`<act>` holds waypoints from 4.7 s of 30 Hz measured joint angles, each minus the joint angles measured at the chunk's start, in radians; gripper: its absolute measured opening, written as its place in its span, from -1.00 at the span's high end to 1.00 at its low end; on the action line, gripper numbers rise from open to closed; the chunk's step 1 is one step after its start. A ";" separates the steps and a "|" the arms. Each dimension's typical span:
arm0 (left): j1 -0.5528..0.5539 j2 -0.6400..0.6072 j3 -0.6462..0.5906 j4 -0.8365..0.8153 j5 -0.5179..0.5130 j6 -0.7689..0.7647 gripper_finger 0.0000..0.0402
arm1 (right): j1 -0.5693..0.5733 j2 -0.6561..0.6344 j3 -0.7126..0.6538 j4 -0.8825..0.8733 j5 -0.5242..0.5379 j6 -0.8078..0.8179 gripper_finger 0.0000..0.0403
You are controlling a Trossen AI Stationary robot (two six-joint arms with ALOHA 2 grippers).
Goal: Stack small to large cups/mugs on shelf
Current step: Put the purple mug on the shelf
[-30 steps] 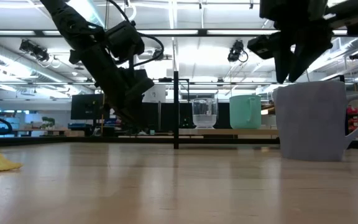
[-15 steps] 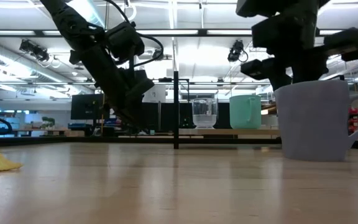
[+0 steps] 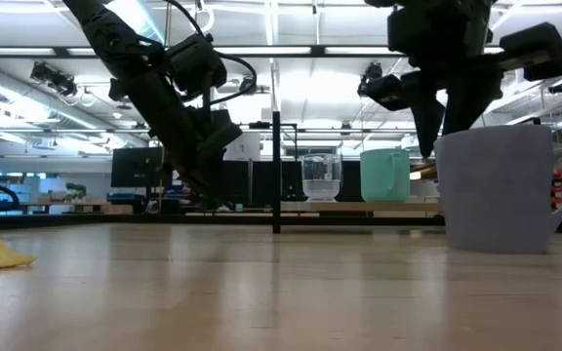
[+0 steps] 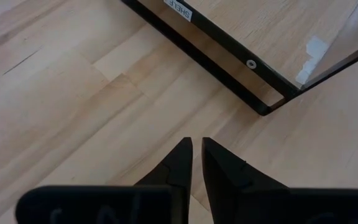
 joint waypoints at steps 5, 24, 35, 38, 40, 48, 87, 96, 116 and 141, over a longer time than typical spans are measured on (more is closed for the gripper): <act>0.000 0.000 0.000 0.000 0.000 0.000 0.80 | 0.000 0.000 0.009 -0.006 -0.001 0.000 0.53; 0.000 0.000 0.000 0.000 0.000 -0.001 0.81 | 0.000 0.011 0.006 -0.012 -0.034 0.027 0.53; 0.000 0.000 0.000 0.000 0.000 -0.001 0.83 | 0.000 0.015 0.005 0.020 -0.036 0.058 0.83; 0.000 0.000 0.000 0.000 0.000 -0.001 0.85 | 0.000 0.014 0.006 0.023 -0.039 0.069 0.95; 0.000 0.000 0.000 0.000 0.000 -0.001 0.86 | 0.000 0.014 0.006 0.023 -0.036 0.091 0.95; 0.000 0.000 0.000 0.001 0.000 -0.001 0.83 | -0.004 0.001 0.005 0.012 -0.004 0.264 0.97; 0.000 0.000 0.000 0.000 0.000 -0.002 0.92 | -0.831 -0.288 0.327 -0.600 0.061 0.116 0.99; 0.000 0.000 0.000 0.000 0.000 -0.001 0.90 | -1.004 -0.245 0.327 -0.518 -0.043 -0.016 0.99; -0.005 0.000 0.000 0.000 0.000 -0.002 0.91 | -1.167 -0.211 0.160 -0.357 -0.133 -0.119 0.99; -0.004 0.000 0.000 0.000 0.000 -0.003 0.94 | -1.188 -0.210 0.093 -0.302 -0.070 -0.142 0.99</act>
